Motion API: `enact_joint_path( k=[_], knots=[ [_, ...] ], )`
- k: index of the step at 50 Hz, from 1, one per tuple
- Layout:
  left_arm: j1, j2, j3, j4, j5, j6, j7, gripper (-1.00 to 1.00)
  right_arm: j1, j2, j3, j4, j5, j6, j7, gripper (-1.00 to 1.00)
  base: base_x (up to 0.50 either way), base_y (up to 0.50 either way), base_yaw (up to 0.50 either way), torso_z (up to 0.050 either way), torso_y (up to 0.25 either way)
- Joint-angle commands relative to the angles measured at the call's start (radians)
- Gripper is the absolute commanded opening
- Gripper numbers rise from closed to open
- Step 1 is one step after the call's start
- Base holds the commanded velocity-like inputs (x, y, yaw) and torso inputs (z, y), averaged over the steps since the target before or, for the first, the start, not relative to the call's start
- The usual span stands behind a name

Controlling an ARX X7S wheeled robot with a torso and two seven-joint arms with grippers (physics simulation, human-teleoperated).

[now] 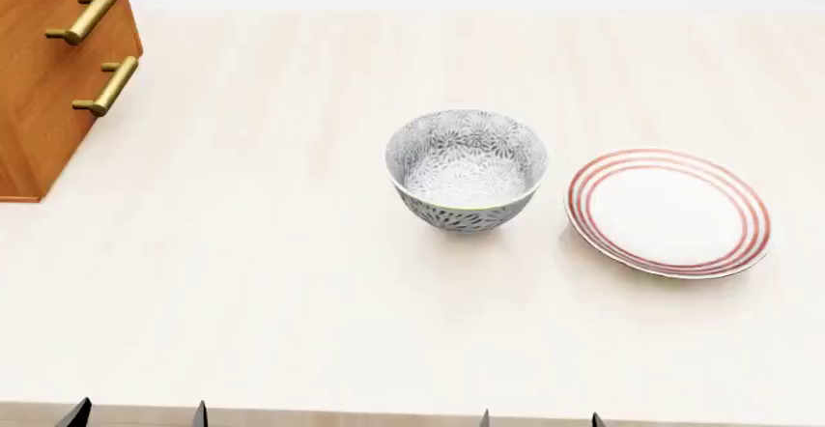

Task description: Put the bowl on top of the cabinet.

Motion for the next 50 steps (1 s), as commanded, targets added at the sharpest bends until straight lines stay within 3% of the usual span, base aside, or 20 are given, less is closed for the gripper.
enact_joint_path(
  k=[1,28,50],
  knots=[
    [-0.003,-0.016,0.017,-0.004,-0.018,0.000,-0.017,1.00,-0.004,0.016,-0.020,-0.005,0.012,-0.003,0.021,1.00,0.00,0.00,0.00,0.000,0.000],
    [-0.004,-0.072,0.080,-0.003,-0.079,0.004,-0.078,1.00,-0.014,0.072,-0.083,-0.025,0.085,0.005,0.077,1.00,0.00,0.00,0.00,0.000,0.000],
    [0.119,-0.110,0.120,0.202,-0.075,0.021,-0.124,1.00,-0.108,0.100,-0.093,-0.175,0.128,-0.026,0.121,1.00,0.00,0.00,0.00,0.000,0.000]
  ],
)
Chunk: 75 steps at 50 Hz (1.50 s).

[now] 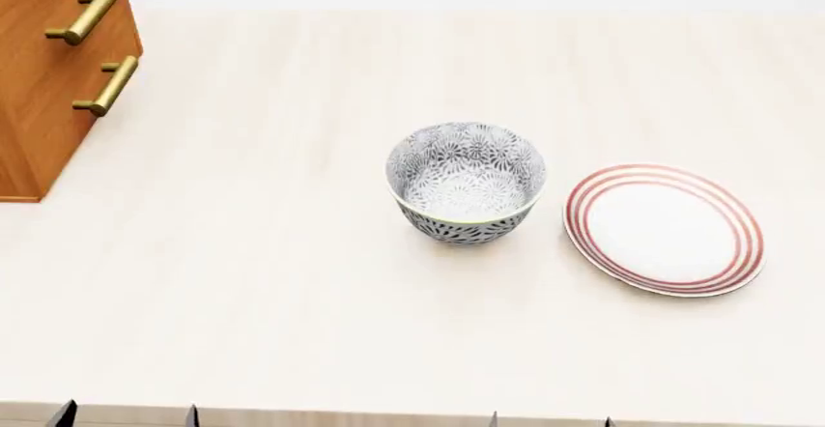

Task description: Put the bowl on top of the cabinet.

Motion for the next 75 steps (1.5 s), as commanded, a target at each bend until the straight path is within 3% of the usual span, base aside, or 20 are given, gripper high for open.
enact_joint_path(
  k=[1,19,48,75],
  knots=[
    [0.050,-0.019,0.020,0.079,0.003,0.014,-0.025,1.00,-0.044,0.017,-0.008,-0.071,0.035,-0.006,0.013,1.00,0.00,0.00,0.00,0.000,0.000],
    [0.058,-0.036,0.041,0.087,-0.002,0.029,-0.049,1.00,-0.058,0.031,-0.023,-0.086,0.041,-0.035,0.052,1.00,0.00,0.02,0.00,0.000,0.000],
    [0.051,-0.059,0.069,0.080,-0.014,0.033,-0.076,1.00,-0.060,0.059,-0.054,-0.090,0.056,-0.043,0.079,1.00,0.00,0.49,0.00,0.000,0.000],
    [0.050,-0.072,0.091,0.096,-0.002,0.025,-0.117,1.00,-0.074,0.079,-0.083,-0.120,0.047,-0.023,0.115,1.00,0.00,0.02,0.00,0.000,0.000]
  ],
)
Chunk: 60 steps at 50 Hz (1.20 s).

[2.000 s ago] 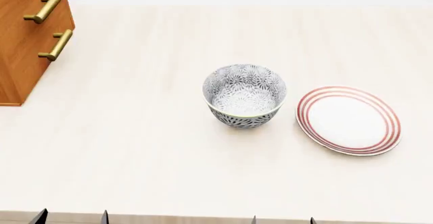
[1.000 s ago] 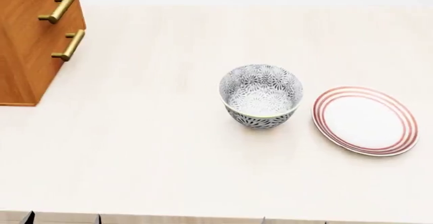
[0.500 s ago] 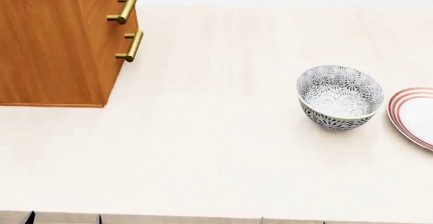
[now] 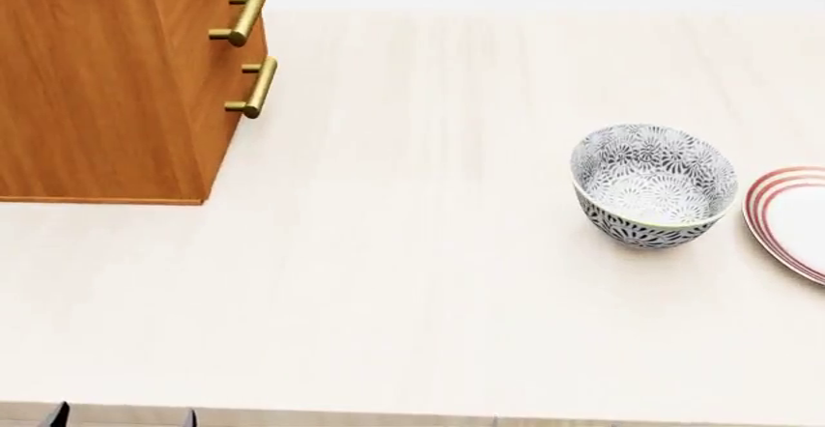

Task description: Put the bowl on top of the cabinet.

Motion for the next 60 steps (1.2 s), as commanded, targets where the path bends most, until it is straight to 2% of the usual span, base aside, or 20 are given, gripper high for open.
enact_joint_path(
  k=[1,16,60],
  knots=[
    [0.010,-0.006,0.009,0.023,0.008,-0.003,-0.021,1.00,-0.016,0.008,-0.011,-0.020,-0.013,-0.011,0.021,1.00,0.00,0.00,0.00,0.000,0.000],
    [0.029,-0.016,0.021,0.042,0.027,0.026,-0.046,1.00,-0.037,0.020,-0.023,-0.038,-0.018,-0.035,0.034,1.00,0.00,0.00,0.00,0.004,0.000],
    [0.024,-0.040,0.048,0.039,0.010,0.035,-0.069,1.00,-0.032,0.044,-0.046,-0.036,-0.006,-0.042,0.063,1.00,0.00,0.00,0.00,0.031,0.000]
  ],
)
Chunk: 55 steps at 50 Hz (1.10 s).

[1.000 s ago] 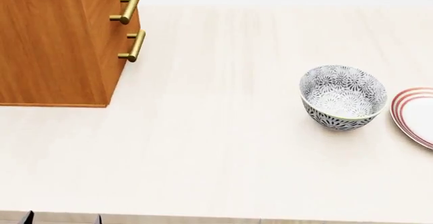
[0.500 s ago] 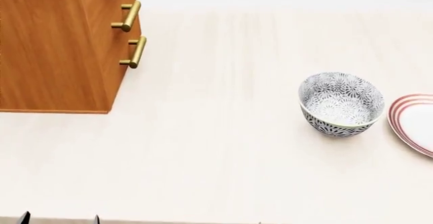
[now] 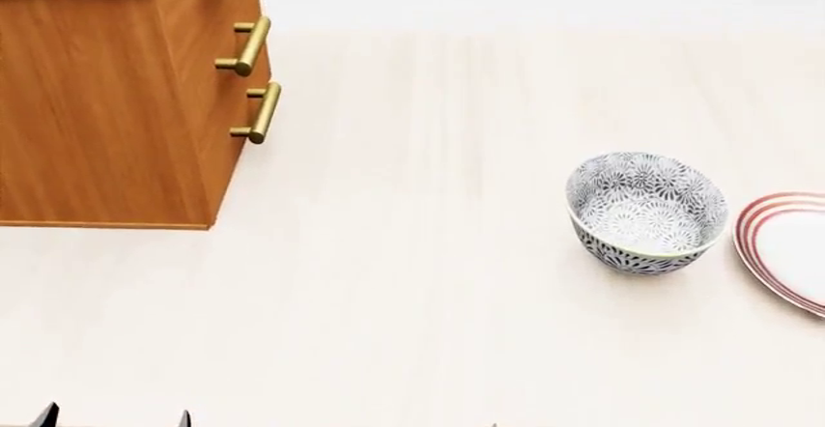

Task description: Put the bowl on top of the cabinet.

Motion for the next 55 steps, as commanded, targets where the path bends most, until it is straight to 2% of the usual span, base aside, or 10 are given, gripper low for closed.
enact_joint_path(
  k=[1,17,28,55],
  knots=[
    [-0.003,-0.005,0.006,-0.003,-0.005,0.000,-0.005,1.00,0.001,0.005,-0.006,0.000,0.001,0.000,0.010,1.00,0.00,0.00,0.00,0.032,0.000],
    [-0.020,-0.009,0.015,-0.020,-0.016,-0.014,-0.012,1.00,0.010,0.011,-0.016,0.012,0.007,0.000,0.013,1.00,0.00,0.00,0.00,0.032,0.000],
    [-0.009,-0.015,0.018,-0.009,-0.014,0.000,-0.024,1.00,0.004,0.016,-0.018,0.012,0.006,-0.020,0.023,1.00,0.02,0.00,0.00,0.000,0.000],
    [-0.016,-0.027,0.035,-0.015,-0.018,0.004,-0.039,1.00,0.005,0.029,-0.029,0.008,0.013,-0.026,0.036,1.00,0.19,0.00,0.00,0.000,0.000]
  ],
)
